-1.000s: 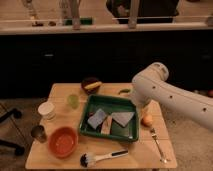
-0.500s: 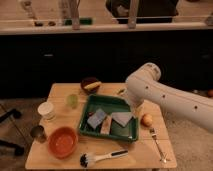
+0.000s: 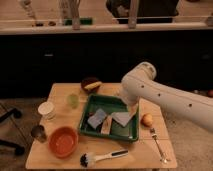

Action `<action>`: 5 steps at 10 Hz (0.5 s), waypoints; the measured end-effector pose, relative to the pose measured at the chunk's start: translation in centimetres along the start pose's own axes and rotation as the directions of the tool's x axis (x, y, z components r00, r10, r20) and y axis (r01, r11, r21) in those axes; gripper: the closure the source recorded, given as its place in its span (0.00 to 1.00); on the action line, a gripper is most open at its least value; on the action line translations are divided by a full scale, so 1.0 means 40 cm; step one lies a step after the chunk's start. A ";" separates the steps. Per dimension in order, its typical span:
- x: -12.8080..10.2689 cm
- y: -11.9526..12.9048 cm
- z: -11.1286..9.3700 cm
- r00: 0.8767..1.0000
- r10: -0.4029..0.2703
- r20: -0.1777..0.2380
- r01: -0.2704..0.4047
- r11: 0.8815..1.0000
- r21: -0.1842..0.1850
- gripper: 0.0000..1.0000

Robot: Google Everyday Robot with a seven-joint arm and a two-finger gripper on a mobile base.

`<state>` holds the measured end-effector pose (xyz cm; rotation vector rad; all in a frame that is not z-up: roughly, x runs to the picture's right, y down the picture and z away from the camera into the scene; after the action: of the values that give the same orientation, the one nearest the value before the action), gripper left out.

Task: Place pepper in red bowl

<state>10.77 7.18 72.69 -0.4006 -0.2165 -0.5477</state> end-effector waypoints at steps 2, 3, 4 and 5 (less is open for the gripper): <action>0.066 -0.009 0.006 0.996 0.092 -0.022 -0.092 0.996 0.015 0.20; 0.095 -0.013 0.010 0.990 0.135 -0.034 -0.134 0.991 0.021 0.20; 0.124 -0.027 0.021 0.981 0.190 -0.044 -0.188 0.982 0.031 0.20; 0.141 -0.037 0.031 0.971 0.236 -0.046 -0.234 0.971 0.037 0.20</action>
<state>14.54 3.96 75.97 -0.3757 -0.1272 -0.3200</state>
